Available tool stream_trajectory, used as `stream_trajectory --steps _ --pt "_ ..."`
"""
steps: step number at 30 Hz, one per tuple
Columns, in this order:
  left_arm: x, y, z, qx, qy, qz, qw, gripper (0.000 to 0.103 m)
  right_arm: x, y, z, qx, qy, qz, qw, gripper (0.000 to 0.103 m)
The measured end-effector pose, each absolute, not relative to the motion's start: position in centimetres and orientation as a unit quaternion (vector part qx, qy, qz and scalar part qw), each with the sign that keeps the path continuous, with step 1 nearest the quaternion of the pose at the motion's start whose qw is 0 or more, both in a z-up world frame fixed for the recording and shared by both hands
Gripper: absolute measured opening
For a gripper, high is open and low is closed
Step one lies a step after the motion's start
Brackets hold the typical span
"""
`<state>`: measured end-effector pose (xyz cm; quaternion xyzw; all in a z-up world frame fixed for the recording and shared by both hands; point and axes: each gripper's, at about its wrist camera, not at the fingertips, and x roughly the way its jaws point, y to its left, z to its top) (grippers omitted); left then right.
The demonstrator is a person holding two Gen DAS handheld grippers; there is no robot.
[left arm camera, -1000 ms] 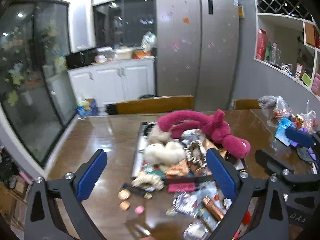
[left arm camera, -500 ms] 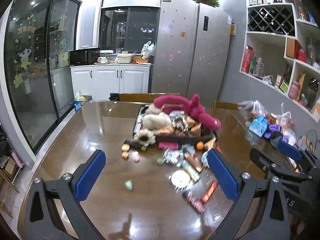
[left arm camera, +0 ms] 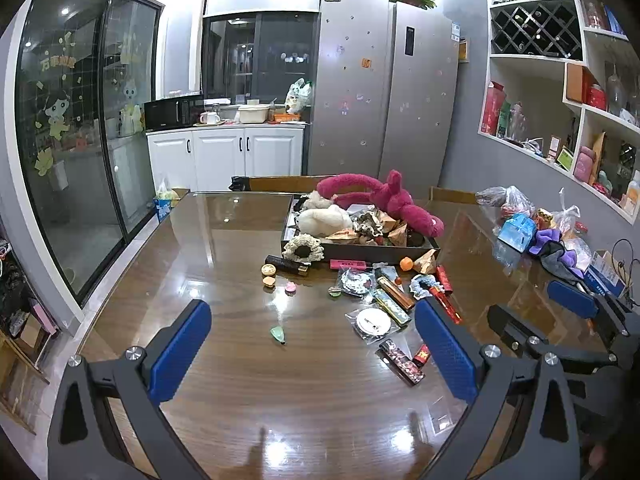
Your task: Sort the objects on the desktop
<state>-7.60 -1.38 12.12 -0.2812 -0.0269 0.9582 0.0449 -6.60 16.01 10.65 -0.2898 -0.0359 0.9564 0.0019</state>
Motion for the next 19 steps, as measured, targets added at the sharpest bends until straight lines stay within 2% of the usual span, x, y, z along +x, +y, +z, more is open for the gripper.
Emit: stream_trajectory --steps 19 --pt "-8.19 -0.52 12.19 -0.278 -0.014 0.959 0.054 0.103 -6.63 15.96 10.82 -0.29 -0.04 0.956 -0.001 0.088"
